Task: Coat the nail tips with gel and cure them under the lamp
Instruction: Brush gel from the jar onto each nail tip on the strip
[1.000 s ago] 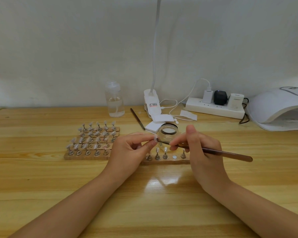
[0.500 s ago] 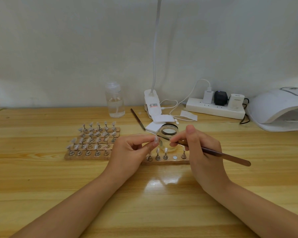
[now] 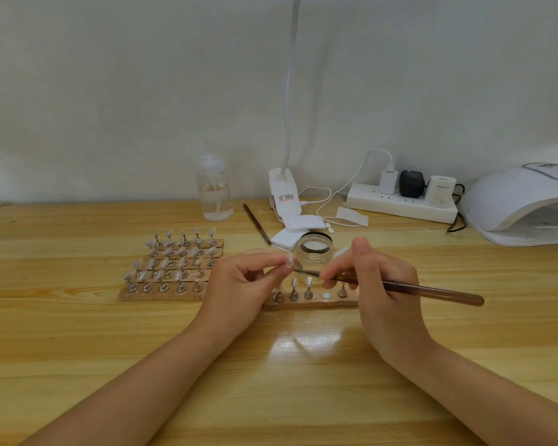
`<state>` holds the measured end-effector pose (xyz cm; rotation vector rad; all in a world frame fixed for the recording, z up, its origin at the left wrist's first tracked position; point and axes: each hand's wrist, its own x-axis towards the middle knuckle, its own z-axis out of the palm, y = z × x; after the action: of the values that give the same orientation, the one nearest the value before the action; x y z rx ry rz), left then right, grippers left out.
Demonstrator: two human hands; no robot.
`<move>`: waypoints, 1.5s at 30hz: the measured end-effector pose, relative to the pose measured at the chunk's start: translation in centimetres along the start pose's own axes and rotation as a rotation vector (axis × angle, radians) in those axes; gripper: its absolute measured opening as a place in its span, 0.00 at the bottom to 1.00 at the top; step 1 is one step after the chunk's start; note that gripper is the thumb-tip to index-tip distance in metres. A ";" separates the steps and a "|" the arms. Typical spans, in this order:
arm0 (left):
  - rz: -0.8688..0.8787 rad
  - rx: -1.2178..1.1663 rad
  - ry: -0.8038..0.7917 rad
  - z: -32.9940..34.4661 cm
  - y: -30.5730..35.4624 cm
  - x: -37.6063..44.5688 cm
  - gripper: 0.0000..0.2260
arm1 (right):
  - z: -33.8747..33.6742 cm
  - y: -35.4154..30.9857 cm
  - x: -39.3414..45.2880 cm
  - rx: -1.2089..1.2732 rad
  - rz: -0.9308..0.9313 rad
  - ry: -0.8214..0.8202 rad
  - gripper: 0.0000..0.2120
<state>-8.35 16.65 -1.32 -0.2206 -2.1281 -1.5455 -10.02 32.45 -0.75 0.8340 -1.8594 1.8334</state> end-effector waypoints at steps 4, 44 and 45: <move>0.009 0.008 -0.005 0.1 0.1 0.0 0.05 | -0.1 0.1 0.3 -0.108 -0.006 0.016 0.19; -0.011 0.053 -0.013 -0.2 0.8 -0.2 0.12 | -0.4 0.1 0.7 -0.101 -0.071 0.018 0.19; -0.008 0.051 -0.014 -0.1 0.8 -0.2 0.13 | -0.3 0.1 0.8 -0.123 -0.089 0.011 0.18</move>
<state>-7.79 16.81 -0.74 -0.2062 -2.1786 -1.4963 -10.73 32.67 -0.29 0.8469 -1.8764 1.6493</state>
